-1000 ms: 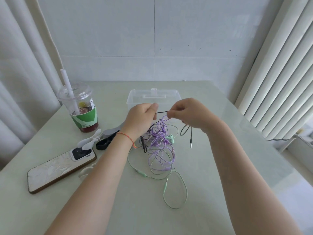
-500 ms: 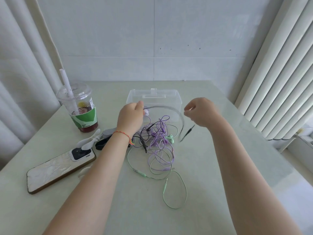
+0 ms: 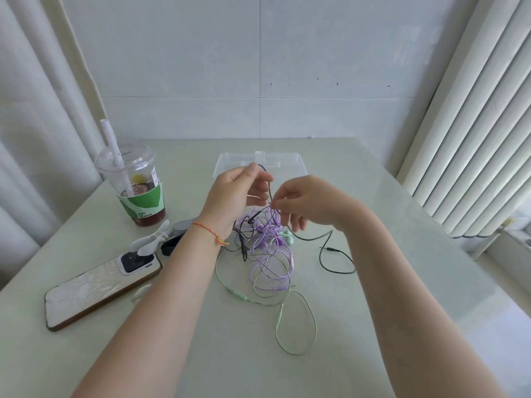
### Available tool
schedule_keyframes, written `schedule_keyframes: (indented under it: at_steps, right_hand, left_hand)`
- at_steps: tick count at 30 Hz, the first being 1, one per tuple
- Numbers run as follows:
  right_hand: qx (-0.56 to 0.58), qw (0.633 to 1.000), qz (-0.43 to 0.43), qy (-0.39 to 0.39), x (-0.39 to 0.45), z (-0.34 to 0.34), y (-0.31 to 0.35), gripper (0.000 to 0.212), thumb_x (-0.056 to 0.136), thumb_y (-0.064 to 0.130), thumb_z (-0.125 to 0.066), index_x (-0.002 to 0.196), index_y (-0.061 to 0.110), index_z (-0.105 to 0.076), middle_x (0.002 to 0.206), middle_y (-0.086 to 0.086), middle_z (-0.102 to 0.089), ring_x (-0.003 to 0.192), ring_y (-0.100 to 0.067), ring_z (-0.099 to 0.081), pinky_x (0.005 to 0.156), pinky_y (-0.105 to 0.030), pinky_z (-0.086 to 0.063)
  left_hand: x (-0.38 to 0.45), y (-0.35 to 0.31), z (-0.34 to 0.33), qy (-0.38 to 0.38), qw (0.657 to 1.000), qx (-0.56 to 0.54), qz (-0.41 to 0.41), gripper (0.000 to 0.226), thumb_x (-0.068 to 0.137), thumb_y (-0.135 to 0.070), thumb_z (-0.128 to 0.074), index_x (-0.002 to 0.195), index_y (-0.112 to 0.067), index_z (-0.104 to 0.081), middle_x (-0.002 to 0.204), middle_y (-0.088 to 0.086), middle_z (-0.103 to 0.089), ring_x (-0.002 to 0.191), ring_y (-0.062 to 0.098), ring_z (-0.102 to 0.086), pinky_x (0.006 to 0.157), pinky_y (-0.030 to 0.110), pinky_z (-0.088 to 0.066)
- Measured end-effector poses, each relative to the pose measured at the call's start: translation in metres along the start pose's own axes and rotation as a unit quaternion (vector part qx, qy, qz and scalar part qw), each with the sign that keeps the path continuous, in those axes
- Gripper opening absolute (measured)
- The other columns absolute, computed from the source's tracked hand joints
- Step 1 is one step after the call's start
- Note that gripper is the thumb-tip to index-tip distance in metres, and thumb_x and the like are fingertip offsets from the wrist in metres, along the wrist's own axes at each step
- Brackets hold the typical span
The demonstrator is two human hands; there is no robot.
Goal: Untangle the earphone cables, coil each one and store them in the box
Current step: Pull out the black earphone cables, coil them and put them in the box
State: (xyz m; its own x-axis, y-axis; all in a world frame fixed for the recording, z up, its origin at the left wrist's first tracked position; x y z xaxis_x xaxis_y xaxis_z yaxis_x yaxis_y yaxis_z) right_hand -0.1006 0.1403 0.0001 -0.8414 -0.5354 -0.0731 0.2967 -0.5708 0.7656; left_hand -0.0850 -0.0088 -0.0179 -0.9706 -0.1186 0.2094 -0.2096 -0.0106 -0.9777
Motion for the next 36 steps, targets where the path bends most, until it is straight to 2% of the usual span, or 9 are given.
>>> schedule_keyframes:
  at_steps: [3, 6, 8, 12, 19, 22, 25, 31, 36]
  right_hand:
    - [0.003, 0.998, -0.019, -0.062, 0.002, 0.01, -0.008, 0.013, 0.091, 0.013, -0.058, 0.1, 0.006, -0.064, 0.071, -0.005, -0.068, 0.047, -0.018, -0.055, 0.046, -0.025, -0.044]
    - [0.019, 0.986, 0.012, -0.166, 0.004, 0.015, -0.006, 0.026, 0.088, 0.015, -0.062, 0.113, 0.019, -0.055, 0.095, 0.003, -0.064, 0.046, -0.013, -0.057, 0.046, -0.022, -0.043]
    - [0.028, 0.989, 0.052, -0.139, 0.003, 0.011, 0.001, 0.037, 0.087, 0.011, -0.062, 0.12, 0.026, -0.057, 0.108, 0.009, -0.063, 0.055, -0.017, -0.062, 0.049, -0.021, -0.046]
    - [0.07, 0.994, 0.061, -0.066, 0.0, 0.005, 0.007, 0.018, 0.088, 0.004, -0.059, 0.1, 0.013, -0.07, 0.074, 0.001, -0.069, 0.058, -0.016, -0.061, 0.056, -0.027, -0.051]
    - [0.006, 0.916, -0.095, -0.389, -0.004, 0.056, -0.037, 0.018, 0.088, 0.014, -0.055, 0.088, 0.003, -0.069, 0.078, -0.009, -0.066, 0.064, -0.022, -0.052, 0.06, -0.031, -0.045]
    - [-0.025, 0.92, -0.087, -0.382, -0.007, 0.055, -0.031, 0.026, 0.089, 0.011, -0.051, 0.103, 0.013, -0.073, 0.096, 0.0, -0.07, 0.072, -0.017, -0.06, 0.06, -0.023, -0.04]
    - [-0.068, 0.937, -0.011, -0.342, -0.002, 0.039, -0.007, 0.039, 0.089, 0.007, -0.051, 0.123, 0.02, -0.065, 0.13, 0.004, -0.061, 0.108, -0.017, -0.058, 0.083, -0.016, -0.035]
    - [-0.071, 0.963, 0.124, -0.23, 0.002, 0.009, 0.017, 0.075, 0.081, -0.004, -0.049, 0.148, 0.027, -0.036, 0.154, 0.017, -0.03, 0.071, 0.011, -0.04, 0.081, -0.015, -0.035]
    - [-0.051, 0.957, 0.175, -0.227, -0.004, 0.006, 0.03, 0.083, 0.077, -0.008, -0.045, 0.146, 0.035, -0.037, 0.153, 0.024, -0.028, 0.064, -0.018, -0.05, 0.07, -0.015, -0.044]
  left_hand:
    - [0.0, 0.002, 0.004, 0.007, 0.999, 0.021, 0.031, 0.038, 0.104, -0.029, -0.041, 0.081, -0.01, -0.065, 0.051, -0.004, -0.032, 0.04, 0.011, -0.028, 0.04, 0.02, -0.027]
    - [-0.006, 0.003, -0.004, 0.087, 0.99, 0.059, 0.098, 0.04, 0.103, -0.031, -0.041, 0.073, -0.012, -0.058, 0.046, -0.009, -0.023, 0.039, 0.008, -0.015, 0.04, 0.018, -0.014]
    - [-0.009, 0.003, -0.008, 0.119, 0.984, 0.071, 0.113, 0.041, 0.103, -0.032, -0.043, 0.069, -0.013, -0.055, 0.046, -0.009, -0.021, 0.039, 0.009, -0.014, 0.04, 0.017, -0.014]
    - [-0.009, 0.003, -0.006, 0.121, 0.981, 0.089, 0.121, 0.042, 0.101, -0.033, -0.047, 0.063, -0.014, -0.052, 0.049, -0.006, -0.02, 0.04, 0.01, -0.014, 0.04, 0.018, -0.013]
    - [0.002, 0.001, 0.019, -0.021, 0.993, 0.065, 0.094, 0.016, 0.071, -0.023, -0.052, 0.061, -0.01, -0.053, 0.047, -0.002, -0.024, 0.04, 0.015, -0.019, 0.045, 0.021, -0.029]
    - [0.002, 0.004, 0.016, -0.017, 0.993, 0.084, 0.085, 0.019, 0.08, -0.014, -0.051, 0.065, -0.008, -0.06, 0.047, -0.001, -0.033, 0.037, 0.013, -0.025, 0.054, 0.027, -0.038]
    - [-0.002, 0.005, 0.004, 0.04, 0.98, 0.182, 0.062, 0.02, 0.09, -0.01, -0.054, 0.08, -0.012, -0.071, 0.051, 0.001, -0.052, 0.036, 0.013, -0.039, 0.047, 0.02, -0.038]
    - [-0.003, 0.012, -0.003, 0.065, 0.96, 0.267, 0.051, 0.013, 0.094, -0.025, -0.06, 0.093, -0.025, -0.073, 0.044, -0.011, -0.053, 0.036, 0.004, -0.042, 0.046, 0.018, -0.038]
    - [0.001, 0.011, 0.0, 0.04, 0.937, 0.345, 0.027, 0.02, 0.092, -0.031, -0.058, 0.08, -0.021, -0.07, 0.072, -0.005, -0.063, 0.061, 0.008, -0.051, 0.061, 0.024, -0.038]
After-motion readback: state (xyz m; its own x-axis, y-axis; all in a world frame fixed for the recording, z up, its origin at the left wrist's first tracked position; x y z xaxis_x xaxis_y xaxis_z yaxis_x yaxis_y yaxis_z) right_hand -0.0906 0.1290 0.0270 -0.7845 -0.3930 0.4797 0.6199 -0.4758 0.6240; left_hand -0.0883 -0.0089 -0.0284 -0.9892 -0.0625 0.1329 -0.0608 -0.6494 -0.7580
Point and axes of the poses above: each hand's wrist, its own x-axis towards the middle knuckle, its own z-axis out of the back of the hand, y = z × x, the point moved 4 cm from there along x, towards the middle knuckle
